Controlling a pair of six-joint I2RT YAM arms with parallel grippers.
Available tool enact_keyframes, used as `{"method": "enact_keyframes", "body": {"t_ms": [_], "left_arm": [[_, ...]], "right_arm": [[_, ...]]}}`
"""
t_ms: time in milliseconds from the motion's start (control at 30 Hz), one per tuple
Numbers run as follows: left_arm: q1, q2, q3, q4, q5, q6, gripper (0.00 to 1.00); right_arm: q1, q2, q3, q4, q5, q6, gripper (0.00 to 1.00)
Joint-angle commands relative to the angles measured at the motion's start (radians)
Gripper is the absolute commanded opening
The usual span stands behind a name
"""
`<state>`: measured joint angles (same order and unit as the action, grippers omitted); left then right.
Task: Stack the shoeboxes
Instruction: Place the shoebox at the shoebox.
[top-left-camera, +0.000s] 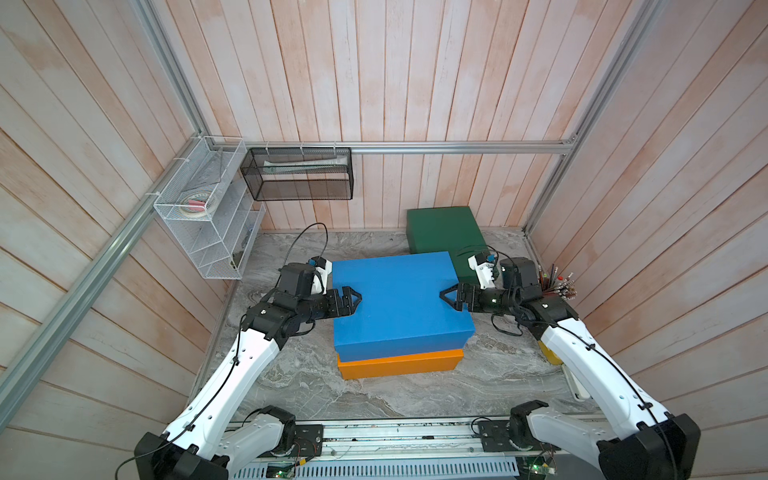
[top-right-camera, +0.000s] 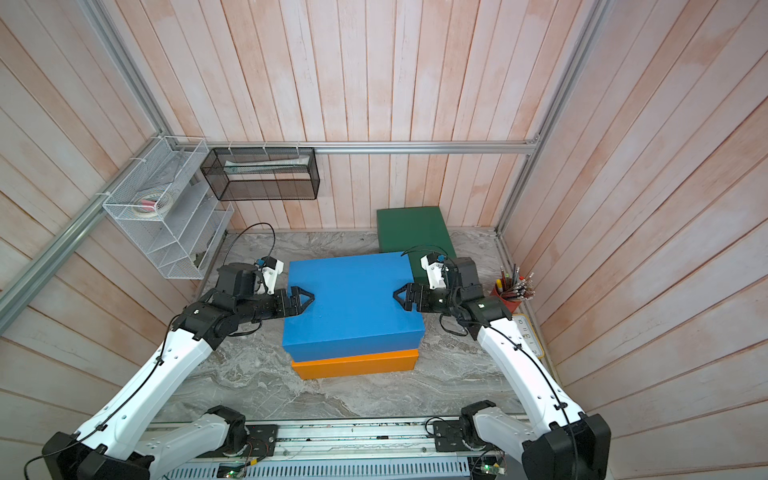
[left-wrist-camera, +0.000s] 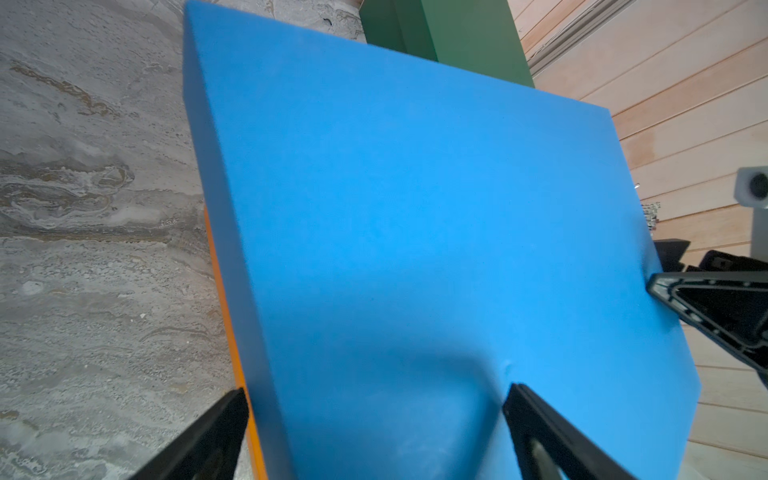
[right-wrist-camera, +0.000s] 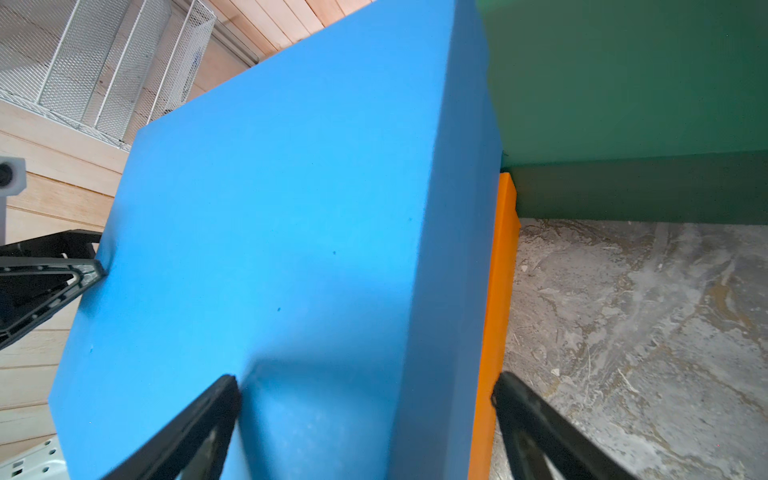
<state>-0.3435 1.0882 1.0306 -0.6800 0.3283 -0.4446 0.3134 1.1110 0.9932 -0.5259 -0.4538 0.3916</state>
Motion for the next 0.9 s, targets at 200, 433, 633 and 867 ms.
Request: {"method": "enact_keyframes", "body": {"t_ms": [200, 433, 633, 867], "left_arm": [[0.064, -0.009, -0.025, -0.048, 0.011, 0.051, 1.00], [0.071, 0.022, -0.032, -0.081, -0.001, 0.089, 0.99], [0.074, 0.010, 0.002, -0.101, -0.012, 0.106, 0.99], [0.075, 0.022, 0.106, -0.107, 0.017, 0.114, 1.00]], "right_arm": [[-0.013, -0.018, 0.032, -0.079, 0.096, -0.019, 0.98], [-0.017, -0.040, 0.058, -0.088, 0.115, -0.032, 0.98], [-0.052, -0.084, 0.056, -0.088, 0.178, -0.024, 0.97], [-0.058, -0.122, 0.053, -0.020, 0.164, 0.034, 0.82]]}}
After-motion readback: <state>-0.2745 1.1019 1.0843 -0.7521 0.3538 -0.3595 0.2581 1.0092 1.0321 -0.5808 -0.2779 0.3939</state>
